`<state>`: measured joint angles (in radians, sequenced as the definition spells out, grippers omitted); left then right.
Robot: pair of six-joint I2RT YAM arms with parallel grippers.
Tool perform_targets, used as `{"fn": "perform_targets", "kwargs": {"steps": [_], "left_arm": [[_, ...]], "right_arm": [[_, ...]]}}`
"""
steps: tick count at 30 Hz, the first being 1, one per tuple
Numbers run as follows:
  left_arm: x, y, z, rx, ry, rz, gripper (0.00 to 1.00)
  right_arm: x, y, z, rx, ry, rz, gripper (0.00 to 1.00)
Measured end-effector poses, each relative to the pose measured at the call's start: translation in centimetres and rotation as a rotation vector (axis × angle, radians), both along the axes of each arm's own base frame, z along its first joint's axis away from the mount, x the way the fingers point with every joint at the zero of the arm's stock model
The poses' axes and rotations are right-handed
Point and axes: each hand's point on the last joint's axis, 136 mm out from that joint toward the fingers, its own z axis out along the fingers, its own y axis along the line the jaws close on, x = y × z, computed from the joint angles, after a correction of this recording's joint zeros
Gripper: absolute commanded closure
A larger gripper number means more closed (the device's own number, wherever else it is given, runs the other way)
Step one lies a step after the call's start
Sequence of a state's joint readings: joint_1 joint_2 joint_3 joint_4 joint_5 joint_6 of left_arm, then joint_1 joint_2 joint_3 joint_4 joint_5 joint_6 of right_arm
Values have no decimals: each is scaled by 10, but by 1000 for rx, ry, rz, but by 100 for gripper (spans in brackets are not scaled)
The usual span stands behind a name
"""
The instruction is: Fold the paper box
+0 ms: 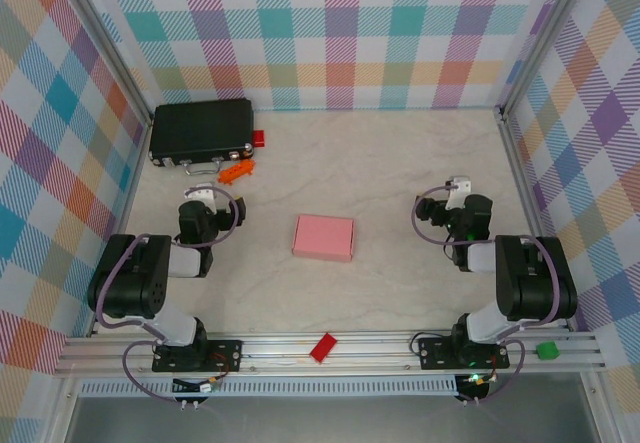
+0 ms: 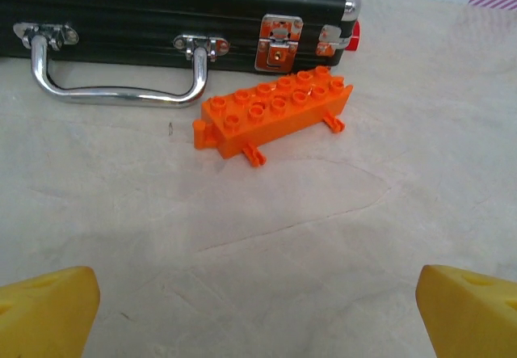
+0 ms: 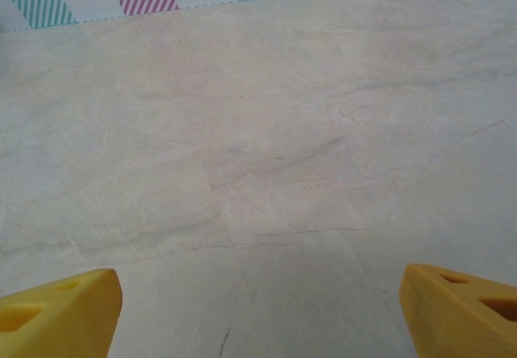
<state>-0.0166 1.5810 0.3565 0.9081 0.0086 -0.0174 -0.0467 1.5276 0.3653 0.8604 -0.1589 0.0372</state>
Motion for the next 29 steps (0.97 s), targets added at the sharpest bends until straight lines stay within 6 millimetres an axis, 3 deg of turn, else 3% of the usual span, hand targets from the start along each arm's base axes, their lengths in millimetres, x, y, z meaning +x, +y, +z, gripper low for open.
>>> {"fn": "perform_targets", "kwargs": {"steps": [29], "left_arm": [[6, -6, 5, 17, -8, -46, 0]], "right_arm": [[2, -6, -1, -12, 6, -35, 1]]}}
